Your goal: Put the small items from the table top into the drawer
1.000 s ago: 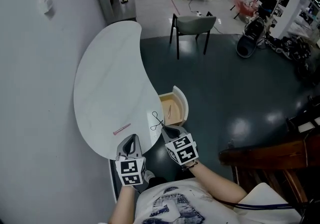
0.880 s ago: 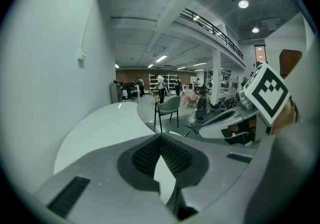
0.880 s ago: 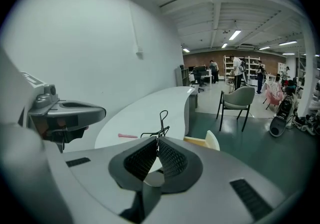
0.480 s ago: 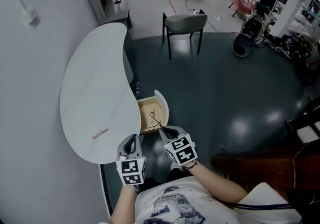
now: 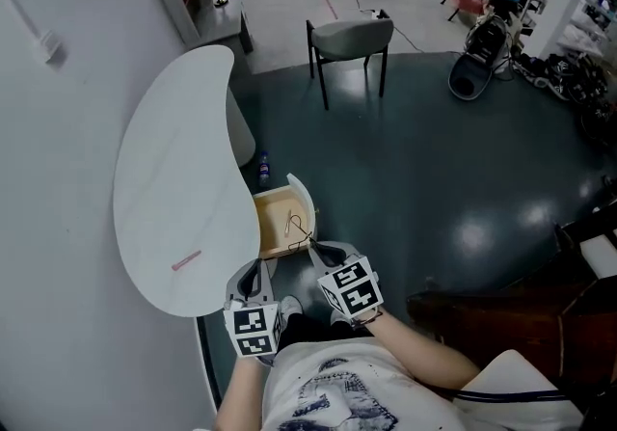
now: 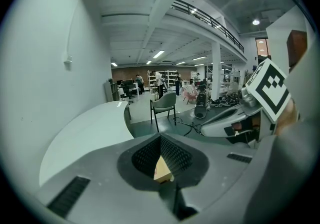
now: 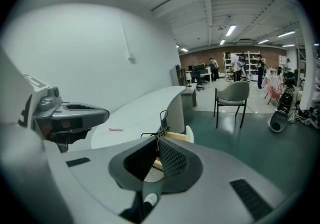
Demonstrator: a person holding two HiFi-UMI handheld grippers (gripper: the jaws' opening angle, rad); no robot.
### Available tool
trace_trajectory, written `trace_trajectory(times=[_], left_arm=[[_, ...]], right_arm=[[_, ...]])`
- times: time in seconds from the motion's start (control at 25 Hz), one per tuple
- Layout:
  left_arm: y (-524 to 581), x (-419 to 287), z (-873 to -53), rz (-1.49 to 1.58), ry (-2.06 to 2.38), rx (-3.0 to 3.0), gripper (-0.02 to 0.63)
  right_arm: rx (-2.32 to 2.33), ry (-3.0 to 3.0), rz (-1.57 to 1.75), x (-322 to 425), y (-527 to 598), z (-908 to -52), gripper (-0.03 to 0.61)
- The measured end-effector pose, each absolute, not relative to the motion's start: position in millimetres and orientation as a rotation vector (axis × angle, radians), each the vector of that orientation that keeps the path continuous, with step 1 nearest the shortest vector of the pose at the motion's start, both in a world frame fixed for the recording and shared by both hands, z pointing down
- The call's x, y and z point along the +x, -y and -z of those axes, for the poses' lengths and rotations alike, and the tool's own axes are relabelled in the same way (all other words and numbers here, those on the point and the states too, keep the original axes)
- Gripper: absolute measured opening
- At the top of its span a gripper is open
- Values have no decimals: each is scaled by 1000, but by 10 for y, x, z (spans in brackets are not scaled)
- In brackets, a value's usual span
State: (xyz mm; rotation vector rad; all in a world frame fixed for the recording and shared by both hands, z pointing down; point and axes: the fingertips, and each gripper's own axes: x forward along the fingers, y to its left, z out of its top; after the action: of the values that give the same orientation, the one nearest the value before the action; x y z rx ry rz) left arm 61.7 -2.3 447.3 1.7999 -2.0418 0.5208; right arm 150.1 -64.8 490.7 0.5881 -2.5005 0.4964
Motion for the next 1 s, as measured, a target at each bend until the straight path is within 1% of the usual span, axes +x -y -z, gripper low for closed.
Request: trace_trajectory(times=[0.44,0.8,1.0], left_arm=[[262,528,-4575,-556,2002,1806,20],[547,125,-4779,-565,1959,1798,20],[851,-215,-5080,-558,1925,1797,20]], right_arm=[[579,2464,-541,1427,806,-5062,32],[586,2404,-588,1084,1011,-5339,32],[604,2360,-612,808,1266,-5669,32]])
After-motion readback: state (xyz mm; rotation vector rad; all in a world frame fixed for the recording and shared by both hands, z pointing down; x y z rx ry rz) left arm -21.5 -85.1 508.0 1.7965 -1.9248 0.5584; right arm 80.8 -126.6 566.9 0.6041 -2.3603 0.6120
